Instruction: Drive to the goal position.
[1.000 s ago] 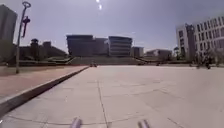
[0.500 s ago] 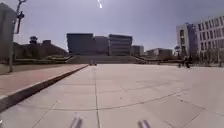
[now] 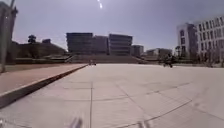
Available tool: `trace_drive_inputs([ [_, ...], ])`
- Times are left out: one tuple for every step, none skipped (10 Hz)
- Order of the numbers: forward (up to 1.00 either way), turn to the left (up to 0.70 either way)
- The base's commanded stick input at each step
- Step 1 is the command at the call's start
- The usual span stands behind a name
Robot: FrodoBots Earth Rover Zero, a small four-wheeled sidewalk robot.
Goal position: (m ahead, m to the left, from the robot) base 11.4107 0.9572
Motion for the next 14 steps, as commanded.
trace_drive_inputs([
  [1.0, 0.0],
  [1.0, 0.0],
  [1.0, 0.0],
  [1.0, 0.0],
  [1.0, 0.0],
  [1.0, 0.0],
  [1.0, 0.0],
  [1.0, 0.0],
  [1.0, 0.0],
  [1.0, 0.0],
  [1.0, 0.0],
  [1.0, 0.0],
  [1.0, 0.0],
  [1.0, 0.0],
])
